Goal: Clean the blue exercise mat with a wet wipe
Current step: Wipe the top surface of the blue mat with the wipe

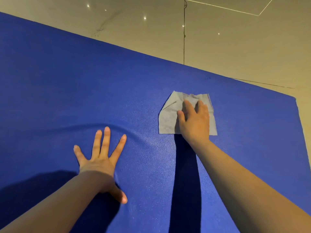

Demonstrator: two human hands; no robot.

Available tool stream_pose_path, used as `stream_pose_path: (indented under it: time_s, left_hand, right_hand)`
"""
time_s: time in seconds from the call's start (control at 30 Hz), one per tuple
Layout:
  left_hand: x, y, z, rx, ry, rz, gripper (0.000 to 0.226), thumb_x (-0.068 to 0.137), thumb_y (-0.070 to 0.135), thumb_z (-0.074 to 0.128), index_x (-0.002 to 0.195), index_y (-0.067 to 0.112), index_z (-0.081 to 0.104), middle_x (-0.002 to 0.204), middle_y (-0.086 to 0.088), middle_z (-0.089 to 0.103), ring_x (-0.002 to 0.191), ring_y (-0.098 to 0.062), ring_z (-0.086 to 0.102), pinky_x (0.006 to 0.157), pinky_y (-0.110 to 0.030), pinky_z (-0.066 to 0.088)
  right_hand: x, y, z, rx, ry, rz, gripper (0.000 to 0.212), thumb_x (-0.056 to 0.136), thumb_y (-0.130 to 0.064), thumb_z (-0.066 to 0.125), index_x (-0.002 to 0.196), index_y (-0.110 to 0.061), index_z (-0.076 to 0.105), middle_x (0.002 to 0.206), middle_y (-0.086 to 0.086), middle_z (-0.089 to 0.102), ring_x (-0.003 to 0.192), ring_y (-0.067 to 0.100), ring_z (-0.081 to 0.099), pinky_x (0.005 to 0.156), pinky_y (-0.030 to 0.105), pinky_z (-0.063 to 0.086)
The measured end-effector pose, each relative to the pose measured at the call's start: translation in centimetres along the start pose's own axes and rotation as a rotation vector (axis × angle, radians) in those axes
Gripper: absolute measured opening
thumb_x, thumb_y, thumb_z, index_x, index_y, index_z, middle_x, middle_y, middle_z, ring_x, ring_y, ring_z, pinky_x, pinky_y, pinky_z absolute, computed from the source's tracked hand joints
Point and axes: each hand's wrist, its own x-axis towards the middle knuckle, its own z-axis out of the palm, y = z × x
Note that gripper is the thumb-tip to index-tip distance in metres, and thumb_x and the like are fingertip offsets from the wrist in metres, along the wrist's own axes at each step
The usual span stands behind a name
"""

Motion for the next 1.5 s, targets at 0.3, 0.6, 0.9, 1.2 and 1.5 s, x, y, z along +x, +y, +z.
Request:
stream_pose_path:
  time_s: [0.3, 0.6, 0.9, 1.2, 1.5]
  left_hand:
    - [0.1, -0.1, 0.1, -0.005, -0.015, 0.018, 0.157, 0.046, 0.079, 0.076, 0.111, 0.035, -0.060, 0.112, -0.011, -0.072, 0.120, -0.033, -0.055, 0.102, -0.077, -0.008]
    - [-0.1, -0.1, 0.1, -0.021, -0.023, 0.025, 0.157, 0.046, 0.079, 0.077, 0.112, 0.035, -0.059, 0.112, -0.011, -0.072, 0.120, -0.033, -0.055, 0.101, -0.077, -0.009]
    - [-0.1, -0.2, 0.1, -0.017, -0.001, 0.001, 0.158, 0.046, 0.076, 0.078, 0.116, 0.035, -0.058, 0.115, -0.011, -0.071, 0.122, -0.032, -0.055, 0.079, -0.070, -0.026]
    - [0.0, -0.1, 0.1, -0.014, -0.018, 0.004, 0.158, 0.045, 0.077, 0.077, 0.114, 0.035, -0.059, 0.115, -0.012, -0.071, 0.119, -0.032, -0.056, 0.079, -0.070, -0.025]
    - [0.5, -0.1, 0.0, -0.014, -0.051, 0.002, 0.158, 0.046, 0.079, 0.076, 0.110, 0.035, -0.061, 0.113, -0.012, -0.071, 0.120, -0.034, -0.055, 0.099, -0.077, -0.011]
  right_hand:
    - [0.2, 0.9, -4.2, 0.577, -0.042, 0.128, 0.018, 0.098, -0.027, 0.046, 0.088, -0.022, 0.061, 0.085, -0.012, 0.053, 0.077, 0.006, 0.045, 0.062, 0.008, 0.036]
    - [-1.4, 0.1, -3.6, -0.258, 0.026, -0.375, 0.051, 0.073, -0.009, 0.073, 0.122, -0.007, 0.060, 0.133, 0.019, 0.054, 0.117, 0.041, 0.054, 0.078, 0.044, 0.055]
    - [-0.8, -3.0, 1.0, -0.085, -0.086, 0.037, 0.048, 0.099, -0.015, 0.037, 0.146, -0.012, 0.031, 0.154, 0.016, 0.026, 0.137, 0.040, 0.025, 0.110, 0.052, 0.022]
    - [-5.0, -3.4, 1.2, -0.133, -0.355, -0.367, 0.092, 0.081, -0.074, -0.016, 0.157, -0.028, 0.009, 0.165, -0.002, -0.002, 0.150, 0.026, -0.009, 0.117, 0.043, -0.014]
    - [-3.4, -1.2, 0.9, 0.007, -0.113, -0.264, 0.072, 0.091, -0.051, 0.057, 0.149, -0.015, 0.033, 0.156, 0.010, 0.023, 0.144, 0.030, 0.022, 0.116, 0.053, 0.023]
